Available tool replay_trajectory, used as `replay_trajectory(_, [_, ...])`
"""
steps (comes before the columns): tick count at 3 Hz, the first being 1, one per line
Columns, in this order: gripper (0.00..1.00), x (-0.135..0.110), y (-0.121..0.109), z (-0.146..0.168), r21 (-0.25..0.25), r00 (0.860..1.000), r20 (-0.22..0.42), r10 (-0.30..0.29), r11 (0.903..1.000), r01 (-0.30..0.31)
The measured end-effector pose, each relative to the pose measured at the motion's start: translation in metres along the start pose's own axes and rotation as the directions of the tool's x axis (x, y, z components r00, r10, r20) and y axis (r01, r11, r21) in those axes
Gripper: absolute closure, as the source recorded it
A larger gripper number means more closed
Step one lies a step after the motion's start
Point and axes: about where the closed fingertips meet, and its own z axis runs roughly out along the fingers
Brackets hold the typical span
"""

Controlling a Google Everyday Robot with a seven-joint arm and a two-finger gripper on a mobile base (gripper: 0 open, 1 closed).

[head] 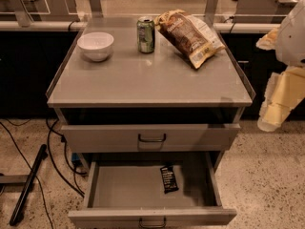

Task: Pick rxbar chocolate from middle drawer and place on counter

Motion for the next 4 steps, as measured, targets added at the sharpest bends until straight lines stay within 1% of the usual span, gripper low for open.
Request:
replay_trajectory(1, [0.0, 0.0, 0.0, 0.0, 0.002, 1.0, 0.0, 0.0, 1.0, 0.0])
replay_trajectory(2, [0.0, 0.001, 0.004, 0.01, 0.011, 1.0, 0.019, 0.023, 0.9997, -0.023])
replay_trajectory(3, [0.0, 0.003, 0.015, 0.035, -0.002, 0.997, 0.056, 0.054, 0.9986, -0.054])
replay_trajectory(4, [0.16, 0.002, 0.03, 0.072, -0.019, 0.992, 0.101, 0.081, 0.9967, -0.079])
